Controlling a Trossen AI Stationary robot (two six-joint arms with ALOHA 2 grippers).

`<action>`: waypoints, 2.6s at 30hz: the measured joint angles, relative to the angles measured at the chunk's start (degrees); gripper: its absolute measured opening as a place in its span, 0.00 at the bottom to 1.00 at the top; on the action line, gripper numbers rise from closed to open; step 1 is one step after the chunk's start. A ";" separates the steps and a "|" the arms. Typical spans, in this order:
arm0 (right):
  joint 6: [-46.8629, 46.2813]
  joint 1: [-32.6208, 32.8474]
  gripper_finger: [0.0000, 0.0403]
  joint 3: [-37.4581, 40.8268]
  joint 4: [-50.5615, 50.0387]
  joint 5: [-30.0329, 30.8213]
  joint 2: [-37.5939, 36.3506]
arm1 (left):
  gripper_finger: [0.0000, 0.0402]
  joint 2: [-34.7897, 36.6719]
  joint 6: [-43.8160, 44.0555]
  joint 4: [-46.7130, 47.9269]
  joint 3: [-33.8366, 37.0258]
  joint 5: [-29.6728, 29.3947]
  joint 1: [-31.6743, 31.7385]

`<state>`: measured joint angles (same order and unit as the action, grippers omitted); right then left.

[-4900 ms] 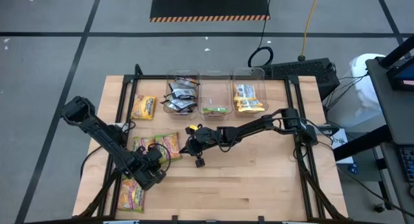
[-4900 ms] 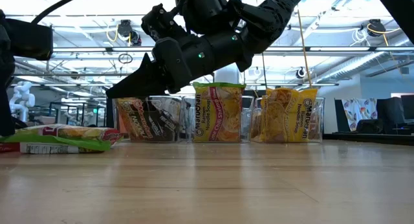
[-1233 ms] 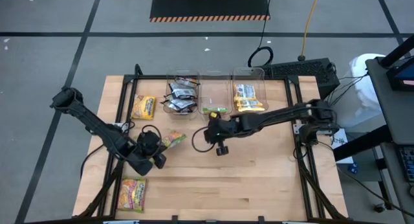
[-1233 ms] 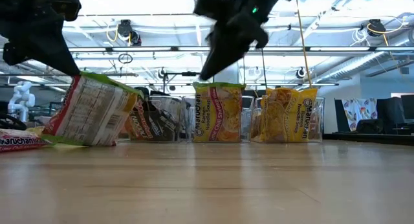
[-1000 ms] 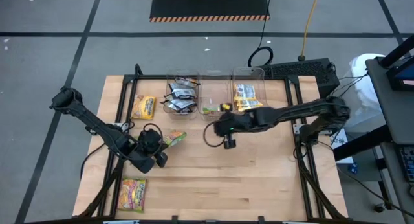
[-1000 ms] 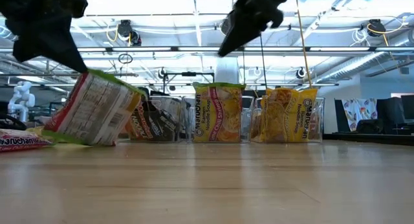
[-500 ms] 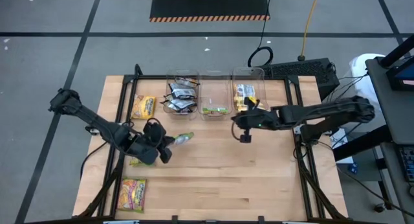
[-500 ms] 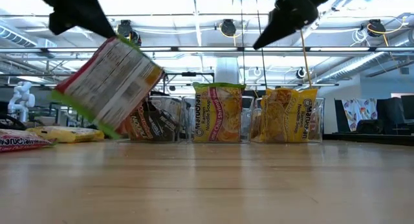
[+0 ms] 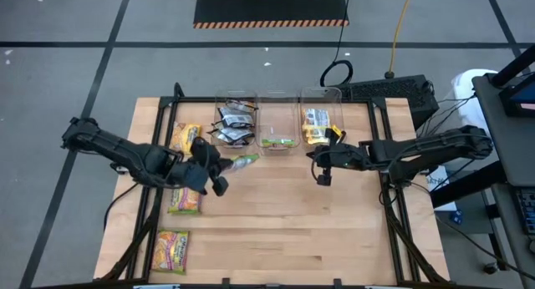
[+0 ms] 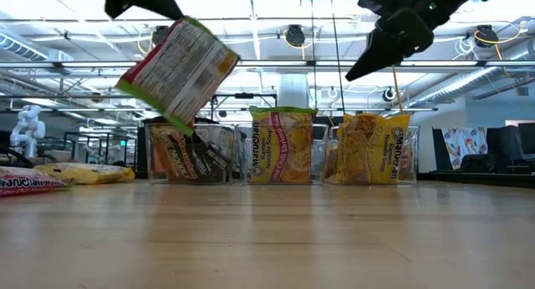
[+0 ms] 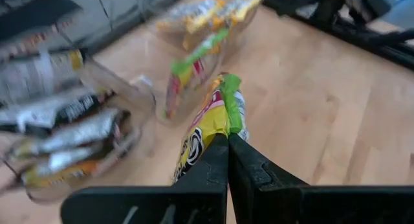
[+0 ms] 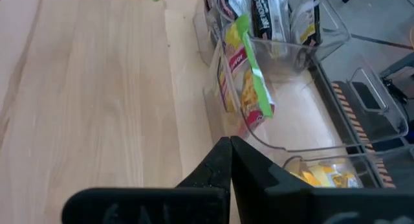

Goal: Sort Maruchan noodles
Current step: Put the green noodle pack into the middle transparent bin

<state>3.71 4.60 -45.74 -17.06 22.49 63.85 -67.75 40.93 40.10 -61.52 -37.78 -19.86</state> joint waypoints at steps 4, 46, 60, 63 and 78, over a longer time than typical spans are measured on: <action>0.49 0.00 0.00 0.00 -0.51 0.01 -0.19 | 0.00 0.00 -5.57 -0.48 -2.29 0.13 3.45; 4.70 -0.02 0.00 -0.07 -3.17 0.17 -6.48 | 0.00 -18.45 -33.54 -40.28 -6.61 42.25 43.35; 4.70 -0.02 0.00 -0.07 -3.15 0.17 -6.48 | 0.00 -30.04 -33.18 -47.15 -6.61 49.09 45.35; 4.70 -0.02 0.00 -0.07 -3.16 0.17 -6.48 | 0.00 -31.64 -33.16 -47.32 -6.61 51.25 45.34; 3.27 0.00 0.00 -0.07 -3.09 0.17 -6.48 | 0.00 -32.57 -35.68 -35.37 -6.61 52.83 42.98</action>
<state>6.98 4.60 -45.80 -20.15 22.65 57.36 -100.31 5.25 4.73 -68.14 15.05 23.12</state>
